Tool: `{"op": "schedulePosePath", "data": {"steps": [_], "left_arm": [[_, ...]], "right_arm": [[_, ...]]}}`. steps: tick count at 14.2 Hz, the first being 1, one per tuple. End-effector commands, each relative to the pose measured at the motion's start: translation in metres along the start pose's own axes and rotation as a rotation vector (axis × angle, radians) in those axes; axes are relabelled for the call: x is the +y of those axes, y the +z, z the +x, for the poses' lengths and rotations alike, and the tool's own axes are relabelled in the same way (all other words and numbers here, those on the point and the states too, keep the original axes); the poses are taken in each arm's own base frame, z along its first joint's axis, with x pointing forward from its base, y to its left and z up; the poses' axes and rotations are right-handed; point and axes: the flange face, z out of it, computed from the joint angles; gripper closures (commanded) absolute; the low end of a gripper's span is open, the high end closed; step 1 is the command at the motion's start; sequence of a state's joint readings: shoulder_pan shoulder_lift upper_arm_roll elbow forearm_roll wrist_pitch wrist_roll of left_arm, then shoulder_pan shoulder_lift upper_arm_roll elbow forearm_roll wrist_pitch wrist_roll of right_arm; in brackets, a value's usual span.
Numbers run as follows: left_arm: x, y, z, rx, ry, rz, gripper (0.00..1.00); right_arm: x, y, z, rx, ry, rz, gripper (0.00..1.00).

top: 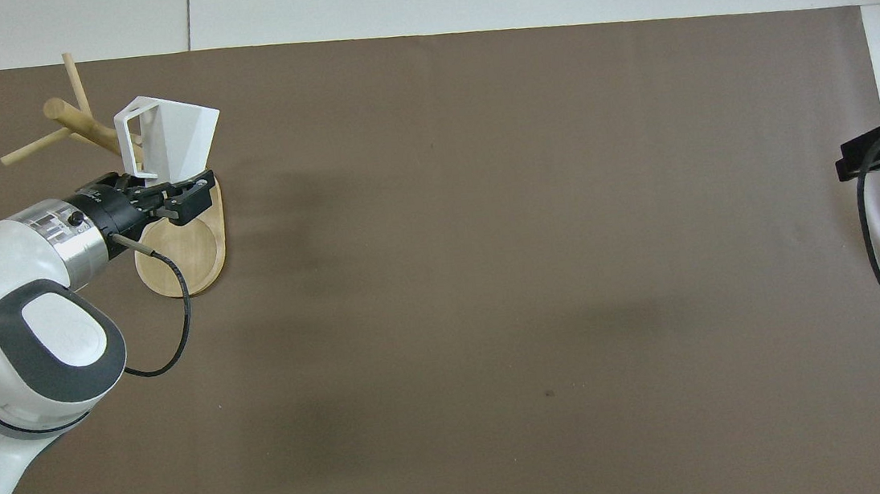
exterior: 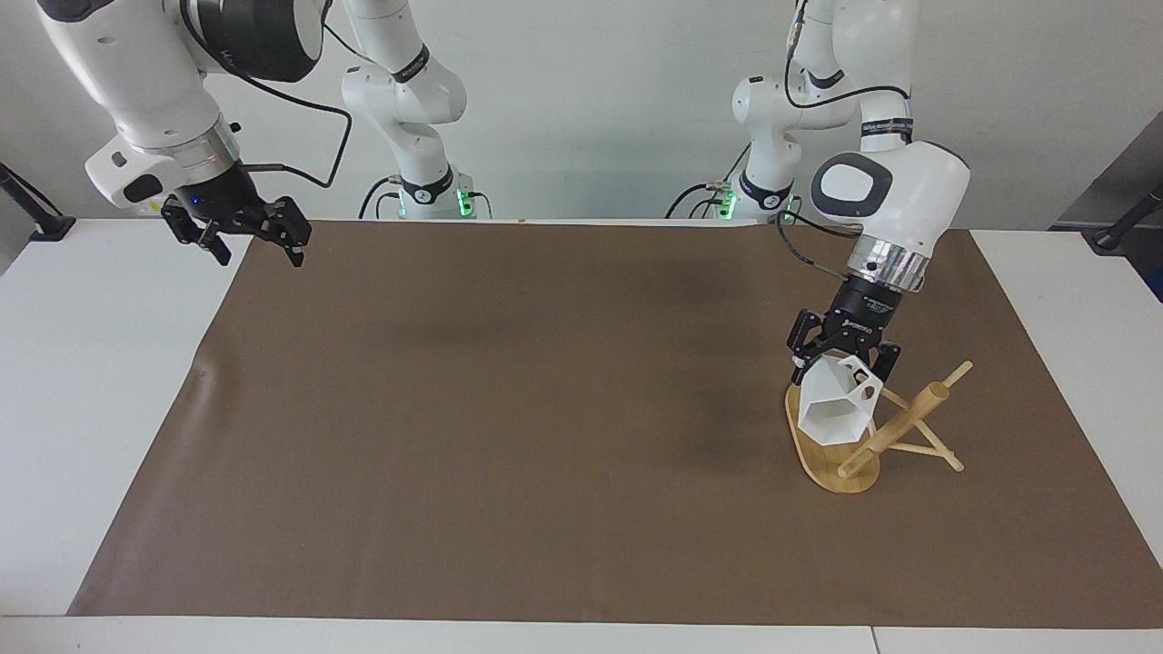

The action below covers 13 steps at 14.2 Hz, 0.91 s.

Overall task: Hang cup on rack
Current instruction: 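Lower the mug handle onto the peg with the left gripper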

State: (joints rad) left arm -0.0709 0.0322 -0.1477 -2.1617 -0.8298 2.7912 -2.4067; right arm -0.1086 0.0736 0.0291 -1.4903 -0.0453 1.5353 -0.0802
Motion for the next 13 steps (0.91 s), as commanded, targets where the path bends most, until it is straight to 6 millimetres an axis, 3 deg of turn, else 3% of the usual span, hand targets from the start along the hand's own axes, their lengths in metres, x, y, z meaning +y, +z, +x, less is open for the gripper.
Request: {"op": "schedulePosePath", "data": {"steps": [1, 13], "left_arm": [[0.010, 0.000, -0.004, -0.009, 0.018, -0.021, 1.00], [0.024, -0.003, -0.002, -0.016, 0.000, -0.045, 1.00]], "right_arm": [[-0.001, -0.003, -0.007, 0.004, 0.015, 0.018, 0.00], [-0.003, -0.003, -0.007, 0.002, 0.012, 0.018, 0.00]]}}
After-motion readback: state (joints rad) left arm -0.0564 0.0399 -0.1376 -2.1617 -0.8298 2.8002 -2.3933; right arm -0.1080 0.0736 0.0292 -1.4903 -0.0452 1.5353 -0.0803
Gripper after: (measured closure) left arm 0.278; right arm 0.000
